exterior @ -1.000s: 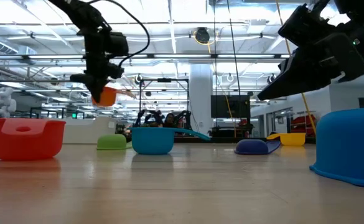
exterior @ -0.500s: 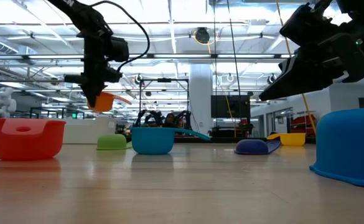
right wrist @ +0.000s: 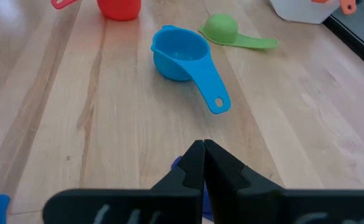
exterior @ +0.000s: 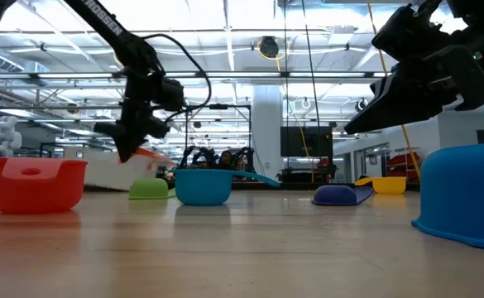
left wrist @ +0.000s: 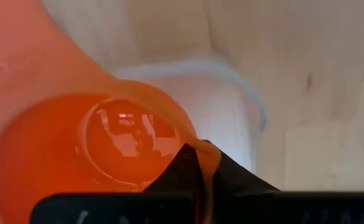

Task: Nest measuring cups in basket
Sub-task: Put the orange measuring cup into the white bin

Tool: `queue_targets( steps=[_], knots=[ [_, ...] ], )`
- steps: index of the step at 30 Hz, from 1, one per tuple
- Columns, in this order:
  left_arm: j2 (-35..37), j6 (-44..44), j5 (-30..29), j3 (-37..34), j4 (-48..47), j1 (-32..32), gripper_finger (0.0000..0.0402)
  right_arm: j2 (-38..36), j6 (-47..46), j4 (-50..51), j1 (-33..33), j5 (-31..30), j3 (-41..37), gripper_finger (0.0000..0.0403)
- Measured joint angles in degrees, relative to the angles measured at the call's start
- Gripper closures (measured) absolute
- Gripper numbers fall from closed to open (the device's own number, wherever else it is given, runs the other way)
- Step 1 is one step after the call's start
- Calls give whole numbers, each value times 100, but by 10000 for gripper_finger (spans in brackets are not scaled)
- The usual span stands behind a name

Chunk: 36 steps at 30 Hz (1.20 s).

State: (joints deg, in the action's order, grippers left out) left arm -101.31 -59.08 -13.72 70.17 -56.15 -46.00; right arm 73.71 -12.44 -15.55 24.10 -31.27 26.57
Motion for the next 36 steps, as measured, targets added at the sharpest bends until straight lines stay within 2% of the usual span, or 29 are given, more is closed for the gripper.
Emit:
queue_targets(
  steps=[4,9,14,17,20,23,26,31,36],
  knots=[
    [-38,-36,203,0,421,171,386,0,8,0,0,0,0,403],
    [-36,82,375,0,590,456,396,0,10,2,0,0,0,403],
    [24,178,343,0,622,753,385,0,10,4,0,0,0,403],
    [203,98,106,2,530,832,393,0,8,4,0,0,0,403],
    [549,141,-5,7,392,742,394,0,8,4,0,1,0,403],
    [990,278,444,12,215,527,387,0,8,7,0,2,0,403],
    [1258,223,639,-19,147,220,394,0,8,7,0,2,0,403],
    [1289,-74,1057,-291,156,-240,390,2,8,2,0,2,0,403],
    [1243,-212,1069,-735,406,-351,396,2,-22,2,0,4,0,403]
  ],
)
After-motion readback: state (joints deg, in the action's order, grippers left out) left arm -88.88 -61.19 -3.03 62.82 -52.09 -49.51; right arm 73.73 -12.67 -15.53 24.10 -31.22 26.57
